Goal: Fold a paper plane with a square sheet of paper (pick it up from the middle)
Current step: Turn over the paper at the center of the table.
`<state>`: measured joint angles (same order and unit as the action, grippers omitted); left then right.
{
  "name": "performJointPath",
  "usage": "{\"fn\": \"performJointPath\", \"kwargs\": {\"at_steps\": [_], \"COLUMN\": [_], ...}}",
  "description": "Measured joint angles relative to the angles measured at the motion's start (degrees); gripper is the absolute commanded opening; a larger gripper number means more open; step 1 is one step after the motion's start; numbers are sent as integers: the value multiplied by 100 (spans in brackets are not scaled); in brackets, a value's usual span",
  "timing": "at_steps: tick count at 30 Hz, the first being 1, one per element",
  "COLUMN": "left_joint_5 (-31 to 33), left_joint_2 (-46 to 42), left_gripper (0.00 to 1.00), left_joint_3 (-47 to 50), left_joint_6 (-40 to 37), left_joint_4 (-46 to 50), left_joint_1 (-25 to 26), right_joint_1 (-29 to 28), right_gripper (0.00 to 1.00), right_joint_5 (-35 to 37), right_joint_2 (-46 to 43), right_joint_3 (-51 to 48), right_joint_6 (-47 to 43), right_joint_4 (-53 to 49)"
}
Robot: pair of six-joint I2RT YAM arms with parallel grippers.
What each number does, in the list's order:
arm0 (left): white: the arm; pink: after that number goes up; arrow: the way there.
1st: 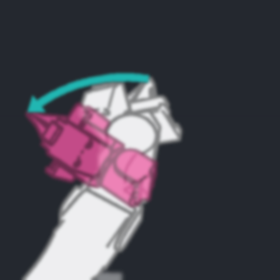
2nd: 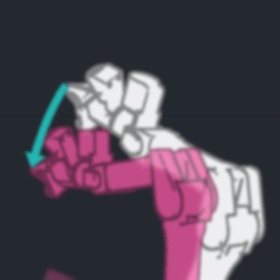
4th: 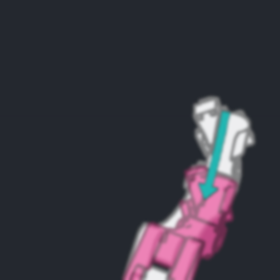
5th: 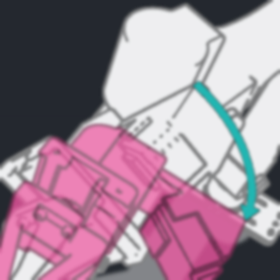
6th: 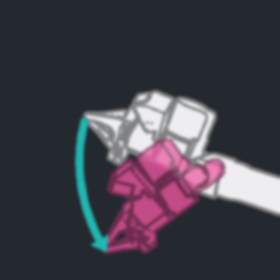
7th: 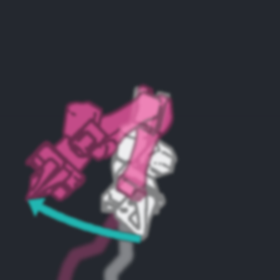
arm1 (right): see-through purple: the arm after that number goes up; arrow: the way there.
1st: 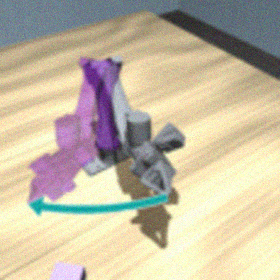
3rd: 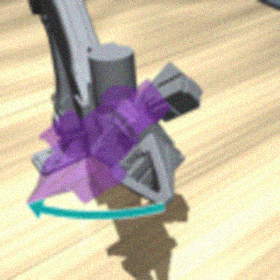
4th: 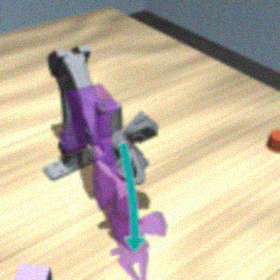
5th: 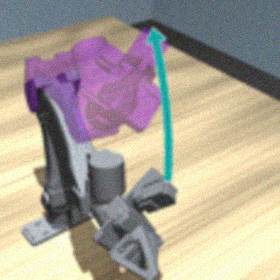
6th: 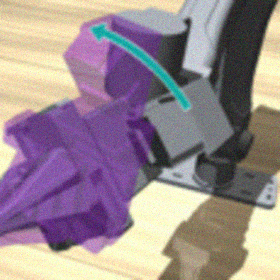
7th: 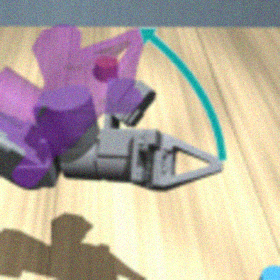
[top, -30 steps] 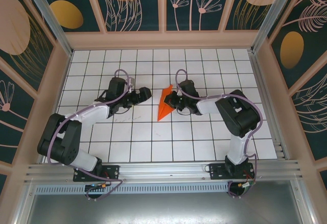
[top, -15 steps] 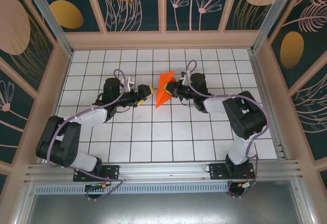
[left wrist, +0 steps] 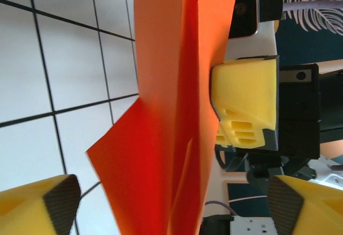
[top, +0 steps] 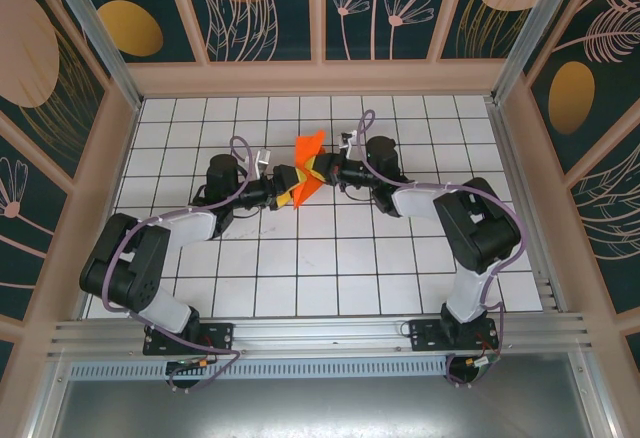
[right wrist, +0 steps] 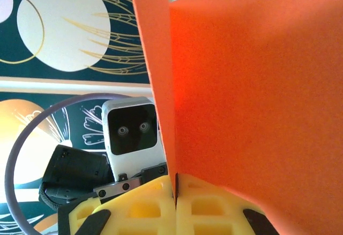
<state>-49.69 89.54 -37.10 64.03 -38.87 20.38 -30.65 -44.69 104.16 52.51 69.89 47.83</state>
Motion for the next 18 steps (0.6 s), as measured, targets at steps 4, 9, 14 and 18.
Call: {"fn": "performJointPath", "kwargs": {"at_steps": [4, 9, 14, 18], "left_joint_5": [0, 24, 70, 87], "left_joint_2": [0, 0, 0, 0], "left_gripper": [64, 42, 23, 14], "left_joint_3": [-2, -2, -2, -7], "left_joint_6": [33, -39, -140, -293], "left_joint_4": [-142, -155, -96, 33], "left_joint_1": [4, 4, 4, 4], "right_joint_1": [-11, -11, -11, -11], "right_gripper": [6, 6, 10, 25], "right_joint_5": [-46, -59, -109, -122], "right_joint_2": [44, 96, 101, 101], "right_joint_3": [50, 50, 50, 55], "right_joint_6": [42, 101, 98, -7], "right_joint_4": [0, -2, -13, -188]}}
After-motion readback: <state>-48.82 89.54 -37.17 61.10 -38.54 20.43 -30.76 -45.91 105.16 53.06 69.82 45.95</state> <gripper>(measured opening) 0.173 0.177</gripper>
